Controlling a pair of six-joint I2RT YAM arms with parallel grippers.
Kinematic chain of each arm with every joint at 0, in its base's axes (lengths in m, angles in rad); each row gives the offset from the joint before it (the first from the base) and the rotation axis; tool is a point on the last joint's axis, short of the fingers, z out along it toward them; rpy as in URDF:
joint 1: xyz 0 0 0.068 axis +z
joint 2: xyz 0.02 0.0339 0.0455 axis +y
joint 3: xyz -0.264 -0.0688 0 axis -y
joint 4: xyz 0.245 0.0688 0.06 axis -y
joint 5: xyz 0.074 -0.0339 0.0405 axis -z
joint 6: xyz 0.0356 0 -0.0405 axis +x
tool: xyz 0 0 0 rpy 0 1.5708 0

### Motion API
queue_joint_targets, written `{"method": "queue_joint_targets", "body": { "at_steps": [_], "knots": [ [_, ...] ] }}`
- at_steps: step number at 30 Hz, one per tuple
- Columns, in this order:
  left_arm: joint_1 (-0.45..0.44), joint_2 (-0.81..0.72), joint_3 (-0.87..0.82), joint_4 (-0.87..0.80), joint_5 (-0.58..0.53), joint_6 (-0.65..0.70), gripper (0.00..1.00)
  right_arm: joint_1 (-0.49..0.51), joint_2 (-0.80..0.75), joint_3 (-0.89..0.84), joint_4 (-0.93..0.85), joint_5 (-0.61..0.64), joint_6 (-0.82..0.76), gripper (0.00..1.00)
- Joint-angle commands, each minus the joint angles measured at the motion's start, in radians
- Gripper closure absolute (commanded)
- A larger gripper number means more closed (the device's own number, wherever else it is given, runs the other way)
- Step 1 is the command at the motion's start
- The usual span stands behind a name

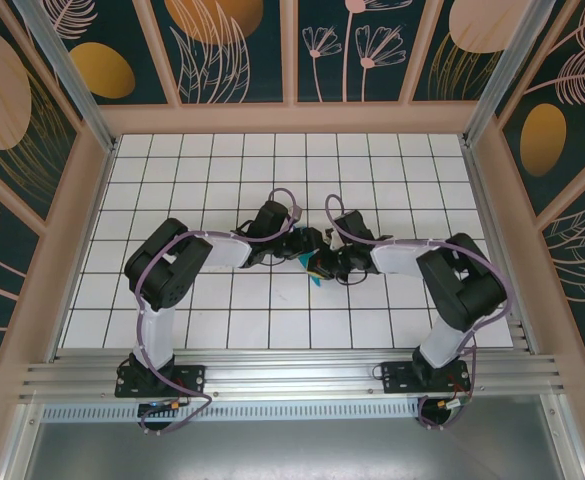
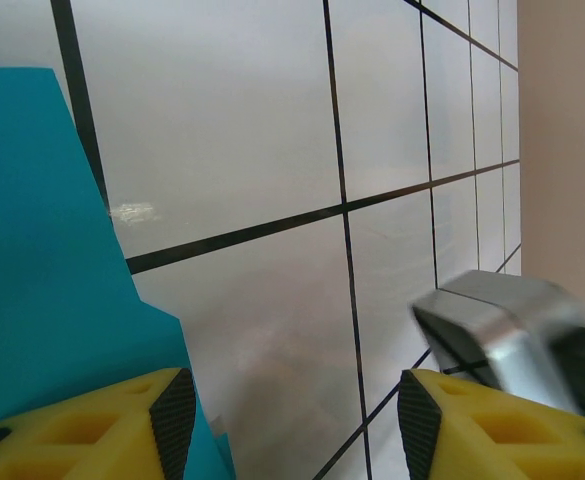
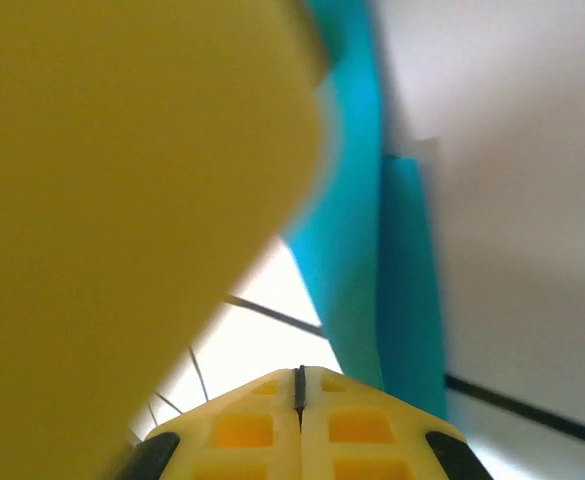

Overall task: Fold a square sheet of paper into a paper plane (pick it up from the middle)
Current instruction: Fold the wing for the fifth time at the center of the table.

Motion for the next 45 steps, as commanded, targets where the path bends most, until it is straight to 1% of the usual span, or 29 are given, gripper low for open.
{"method": "queue_joint_targets", "body": {
  "at_steps": [1, 4, 7, 12, 14, 18, 24, 27, 29, 32, 33, 34, 36, 39, 41, 43, 45],
  "knots": [
    [0.005, 0.065, -0.011, -0.111, -0.038, 0.033, 0.41, -0.011, 0.053, -0.033, 0.028, 0.034, 0.021, 1.00],
    [0.005, 0.059, -0.015, -0.117, -0.045, 0.037, 0.41, -0.011, 0.051, -0.066, 0.000, 0.056, 0.025, 1.00],
    [0.004, 0.062, -0.017, -0.118, -0.047, 0.034, 0.41, -0.011, 0.038, -0.070, -0.025, 0.025, 0.017, 1.00],
    [0.004, 0.059, -0.021, -0.119, -0.050, 0.034, 0.41, -0.012, -0.062, -0.095, -0.034, -0.040, 0.003, 1.00],
    [0.004, 0.060, -0.021, -0.120, -0.050, 0.032, 0.41, -0.012, -0.055, -0.117, -0.045, -0.052, -0.014, 1.00],
    [0.005, 0.060, -0.019, -0.129, -0.050, 0.039, 0.41, -0.012, 0.007, -0.197, -0.006, -0.071, -0.012, 1.00],
    [0.005, 0.056, -0.021, -0.134, -0.055, 0.040, 0.41, -0.012, -0.070, -0.223, -0.048, -0.045, -0.023, 1.00],
    [0.005, 0.059, -0.020, -0.130, -0.053, 0.039, 0.41, -0.012, -0.078, -0.226, -0.075, -0.049, -0.036, 1.00],
    [0.005, 0.060, -0.015, -0.132, -0.050, 0.039, 0.41, -0.011, -0.099, -0.228, -0.081, -0.026, -0.034, 1.00],
    [0.004, 0.060, -0.012, -0.129, -0.046, 0.042, 0.41, -0.012, -0.155, -0.209, -0.023, -0.023, -0.012, 1.00],
    [0.005, 0.062, -0.013, -0.131, -0.045, 0.040, 0.41, -0.011, -0.166, -0.196, 0.011, -0.039, 0.000, 1.00],
    [0.005, 0.061, -0.014, -0.127, -0.044, 0.040, 0.41, -0.038, -0.180, -0.183, 0.054, -0.058, 0.019, 1.00],
    [0.004, 0.062, -0.017, -0.119, -0.037, 0.034, 0.41, -0.038, -0.193, -0.160, 0.122, -0.082, 0.053, 1.00],
    [0.004, 0.066, -0.011, -0.121, -0.033, 0.035, 0.41, -0.039, -0.166, -0.125, 0.164, -0.077, 0.069, 1.00],
    [0.005, 0.068, -0.010, -0.120, -0.033, 0.034, 0.41, -0.038, -0.119, -0.104, 0.178, -0.056, 0.080, 1.00],
    [0.005, 0.070, -0.005, -0.125, -0.032, 0.035, 0.41, -0.035, -0.098, -0.111, 0.234, -0.085, 0.104, 1.00],
    [0.005, 0.065, -0.006, -0.125, -0.031, 0.038, 0.41, -0.034, -0.088, -0.116, 0.243, -0.059, 0.110, 1.00]
  ]
}}
